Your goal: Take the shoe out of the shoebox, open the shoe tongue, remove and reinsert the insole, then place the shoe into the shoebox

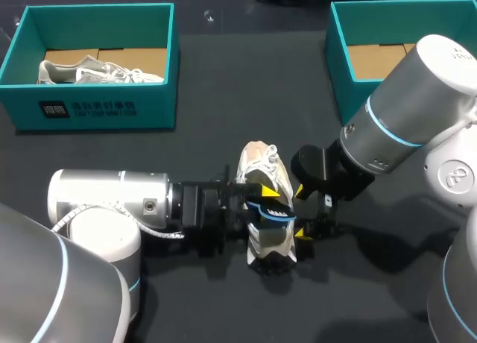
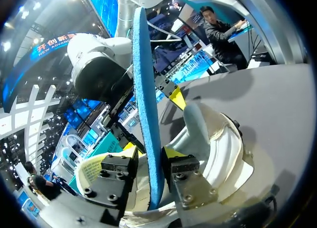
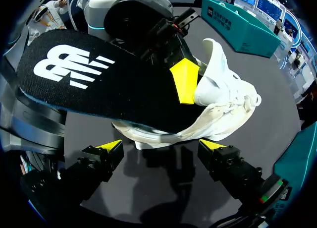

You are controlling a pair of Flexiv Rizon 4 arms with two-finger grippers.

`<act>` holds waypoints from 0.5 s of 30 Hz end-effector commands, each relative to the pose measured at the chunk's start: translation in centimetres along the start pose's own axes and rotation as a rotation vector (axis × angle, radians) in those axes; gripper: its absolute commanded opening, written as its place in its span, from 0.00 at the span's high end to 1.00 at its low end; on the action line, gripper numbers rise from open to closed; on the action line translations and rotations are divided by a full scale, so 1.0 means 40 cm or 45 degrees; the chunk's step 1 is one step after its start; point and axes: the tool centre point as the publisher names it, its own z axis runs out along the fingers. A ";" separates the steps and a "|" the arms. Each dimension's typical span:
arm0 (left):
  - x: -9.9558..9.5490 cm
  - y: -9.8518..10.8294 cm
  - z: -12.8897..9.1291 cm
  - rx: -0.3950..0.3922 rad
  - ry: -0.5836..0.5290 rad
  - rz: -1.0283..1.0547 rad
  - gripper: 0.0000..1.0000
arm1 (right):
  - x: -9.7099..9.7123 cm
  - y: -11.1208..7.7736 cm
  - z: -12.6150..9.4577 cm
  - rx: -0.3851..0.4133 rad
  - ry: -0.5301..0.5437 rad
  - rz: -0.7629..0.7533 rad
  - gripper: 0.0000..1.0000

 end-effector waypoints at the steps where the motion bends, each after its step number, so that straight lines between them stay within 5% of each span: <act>1: 0.000 -0.035 -0.003 -0.012 -0.006 0.000 0.64 | 0.004 -0.001 0.001 0.001 -0.004 0.001 0.00; 11: -0.001 -0.100 -0.010 -0.023 0.005 0.019 0.68 | 0.004 -0.001 0.001 0.001 -0.004 0.001 0.00; 14: 0.004 -0.104 -0.012 -0.034 0.020 0.039 0.77 | 0.004 -0.001 0.001 0.001 -0.004 0.001 0.00; 15: 0.007 -0.103 -0.013 -0.040 0.025 0.049 0.87 | 0.004 -0.001 0.001 0.001 -0.004 0.001 0.00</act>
